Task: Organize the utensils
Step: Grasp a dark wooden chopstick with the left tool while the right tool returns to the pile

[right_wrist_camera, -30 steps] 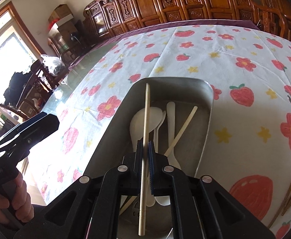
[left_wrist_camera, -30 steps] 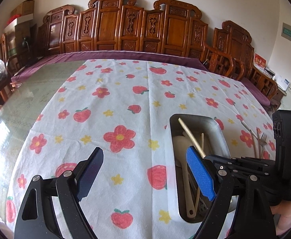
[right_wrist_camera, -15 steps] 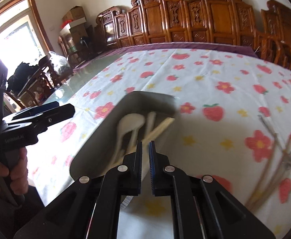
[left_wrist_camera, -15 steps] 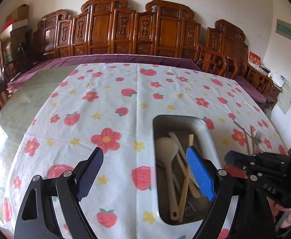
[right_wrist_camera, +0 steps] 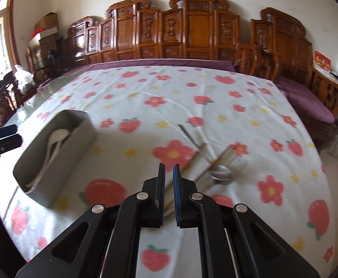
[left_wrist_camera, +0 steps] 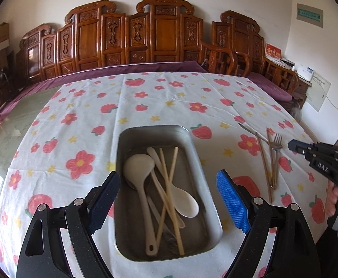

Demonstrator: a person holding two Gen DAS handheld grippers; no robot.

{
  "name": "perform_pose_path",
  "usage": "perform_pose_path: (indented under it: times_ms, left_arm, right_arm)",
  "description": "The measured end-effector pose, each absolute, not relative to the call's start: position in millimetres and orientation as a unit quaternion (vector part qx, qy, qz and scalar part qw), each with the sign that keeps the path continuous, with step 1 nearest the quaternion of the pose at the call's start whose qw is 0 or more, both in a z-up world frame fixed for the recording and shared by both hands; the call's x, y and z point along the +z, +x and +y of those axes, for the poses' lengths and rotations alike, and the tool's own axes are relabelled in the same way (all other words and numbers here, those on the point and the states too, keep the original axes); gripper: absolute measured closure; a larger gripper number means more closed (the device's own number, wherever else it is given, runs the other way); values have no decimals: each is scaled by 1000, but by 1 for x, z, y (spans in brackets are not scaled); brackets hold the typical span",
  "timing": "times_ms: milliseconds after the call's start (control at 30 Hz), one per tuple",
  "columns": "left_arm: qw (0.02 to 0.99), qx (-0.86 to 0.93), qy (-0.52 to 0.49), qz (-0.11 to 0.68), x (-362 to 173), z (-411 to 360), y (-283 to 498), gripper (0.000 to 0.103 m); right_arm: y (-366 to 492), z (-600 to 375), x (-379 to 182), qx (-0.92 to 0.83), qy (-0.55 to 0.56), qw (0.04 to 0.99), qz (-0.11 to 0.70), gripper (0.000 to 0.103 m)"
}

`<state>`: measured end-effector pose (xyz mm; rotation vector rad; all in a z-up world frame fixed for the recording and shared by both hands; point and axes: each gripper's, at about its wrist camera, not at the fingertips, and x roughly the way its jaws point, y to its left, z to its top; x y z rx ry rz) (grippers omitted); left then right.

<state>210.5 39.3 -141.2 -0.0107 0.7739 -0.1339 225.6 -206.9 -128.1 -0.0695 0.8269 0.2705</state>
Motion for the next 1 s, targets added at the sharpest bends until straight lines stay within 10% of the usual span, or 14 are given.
perform_pose_path:
  times_ms: [600, 1000]
  left_arm:
    - [903, -128, 56, 406, -161, -56, 215, 21]
    - [870, -181, 59, 455, -202, -125, 249, 47]
  right_arm:
    - [230, -255, -164, 92, 24, 901, 424, 84]
    - [231, -266, -162, 85, 40, 902, 421, 84]
